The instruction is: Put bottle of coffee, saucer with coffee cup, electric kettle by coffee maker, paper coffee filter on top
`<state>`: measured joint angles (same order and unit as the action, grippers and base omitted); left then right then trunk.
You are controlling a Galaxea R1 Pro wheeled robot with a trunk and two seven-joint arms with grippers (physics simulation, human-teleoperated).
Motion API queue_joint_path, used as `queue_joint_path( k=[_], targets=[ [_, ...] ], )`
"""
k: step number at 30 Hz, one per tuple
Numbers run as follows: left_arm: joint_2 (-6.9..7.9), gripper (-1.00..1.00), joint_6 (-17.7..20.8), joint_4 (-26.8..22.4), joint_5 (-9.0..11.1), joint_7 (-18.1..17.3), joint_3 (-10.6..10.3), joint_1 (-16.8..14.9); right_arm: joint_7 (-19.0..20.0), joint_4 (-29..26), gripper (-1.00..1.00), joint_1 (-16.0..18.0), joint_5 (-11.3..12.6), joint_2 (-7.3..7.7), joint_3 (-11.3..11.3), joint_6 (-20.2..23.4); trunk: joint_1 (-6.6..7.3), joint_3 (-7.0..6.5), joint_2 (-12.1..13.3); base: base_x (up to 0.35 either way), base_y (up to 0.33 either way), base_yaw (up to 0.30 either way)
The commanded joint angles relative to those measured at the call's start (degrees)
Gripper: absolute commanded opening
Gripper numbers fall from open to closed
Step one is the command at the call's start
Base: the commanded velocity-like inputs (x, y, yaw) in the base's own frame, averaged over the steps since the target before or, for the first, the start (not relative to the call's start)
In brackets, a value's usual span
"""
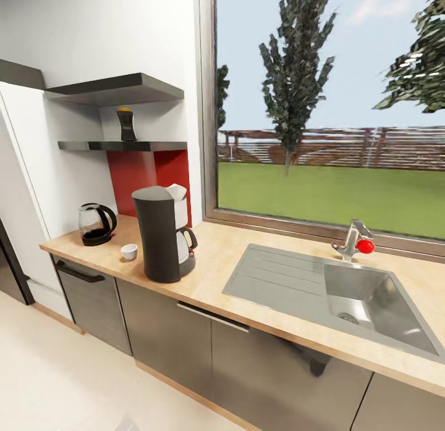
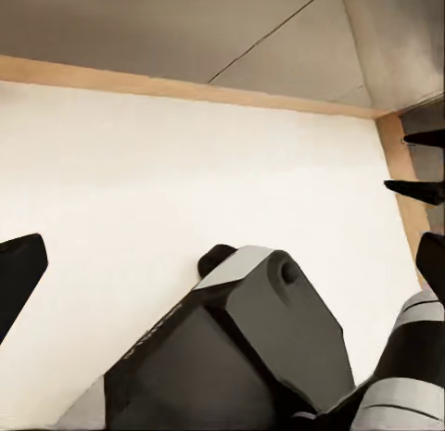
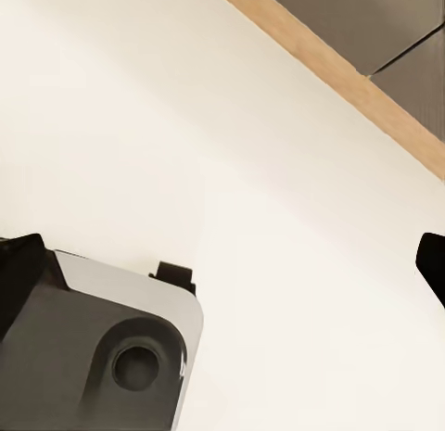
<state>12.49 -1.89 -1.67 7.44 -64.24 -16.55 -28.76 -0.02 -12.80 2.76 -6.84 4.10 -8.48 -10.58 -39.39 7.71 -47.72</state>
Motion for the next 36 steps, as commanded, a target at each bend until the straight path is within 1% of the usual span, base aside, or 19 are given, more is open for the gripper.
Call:
queue_joint_path(
  k=[1, 5, 9, 13, 14, 19, 22, 29, 36],
  targets=[
    [-0.03, 1.0, -0.2, 0.0, 0.62, 3.65, -0.42, 0.93, -0.03, 0.04, 1.0, 0.04, -0.49, 0.02, 0.04, -0.17, -0.01, 0.09, -0.07, 0.0, 0.0, 0.0],
    [-0.07, 1.0, -0.14, 0.04, 0.8, 9.28, -0.44, 3.18, -0.11, 0.21, 1.0, 0.05, -0.5, 0.03, 0.15, -0.24, -0.01, 0.09, -0.07, 0.0, 0.0, 0.0],
    [-0.36, 1.0, -0.04, 0.05, 0.9, 11.27, -0.44, 4.04, -0.14, 0.34, 1.0, 0.05, -0.47, 0.06, 0.2, -0.5, -0.01, 0.09, -0.07, 0.0, 0.0, 0.0],
    [-0.65, 1.0, 0.11, 0.05, 0.95, 11.92, -0.38, 4.31, -0.15, 0.35, 1.0, 0.05, -0.48, 0.09, 0.24, -0.65, -0.01, 0.09, -0.07, 0.0, 0.0, 0.0],
    [-0.99, 1.0, 0.13, 0.05, 1.29, 12.25, -0.06, 4.65, -0.16, 0.41, 1.0, 0.05, -0.14, 0.38, 0.38, -0.84, -0.01, 0.09, -0.07, 0.0, 0.0, 0.0],
    [-2.59, 1.0, -0.16, -1.58, 2.91, 13.85, 0.1, 5.05, -0.04, 0.33, 1.0, 0.05, -0.22, 0.38, 0.15, -0.93, -0.01, 0.09, -0.07, 0.0, 0.0, 0.0],
    [-2.65, 1.0, -0.16, -2.55, 3.9, 14.82, 0.1, 5.05, -0.04, 0.33, 1.0, 0.05, -0.22, 0.38, 0.15, -0.93, -0.01, 0.09, -0.07, 0.0, 0.0, 0.0],
    [-2.65, 1.0, -0.16, -2.58, 6.1, 17.06, 0.1, 5.05, -0.04, 0.33, 1.0, 0.05, -0.22, 0.38, 0.15, -0.93, -0.01, 0.09, -0.07, 0.0, 0.0, 0.0],
    [-2.65, 1.0, -0.16, -2.58, 6.1, 19.31, 0.1, 5.05, -0.04, 0.33, 1.0, 0.05, -0.22, 0.38, 0.15, -0.93, -0.01, 0.09, -0.07, 0.0, 0.0, 0.0]
  ],
)
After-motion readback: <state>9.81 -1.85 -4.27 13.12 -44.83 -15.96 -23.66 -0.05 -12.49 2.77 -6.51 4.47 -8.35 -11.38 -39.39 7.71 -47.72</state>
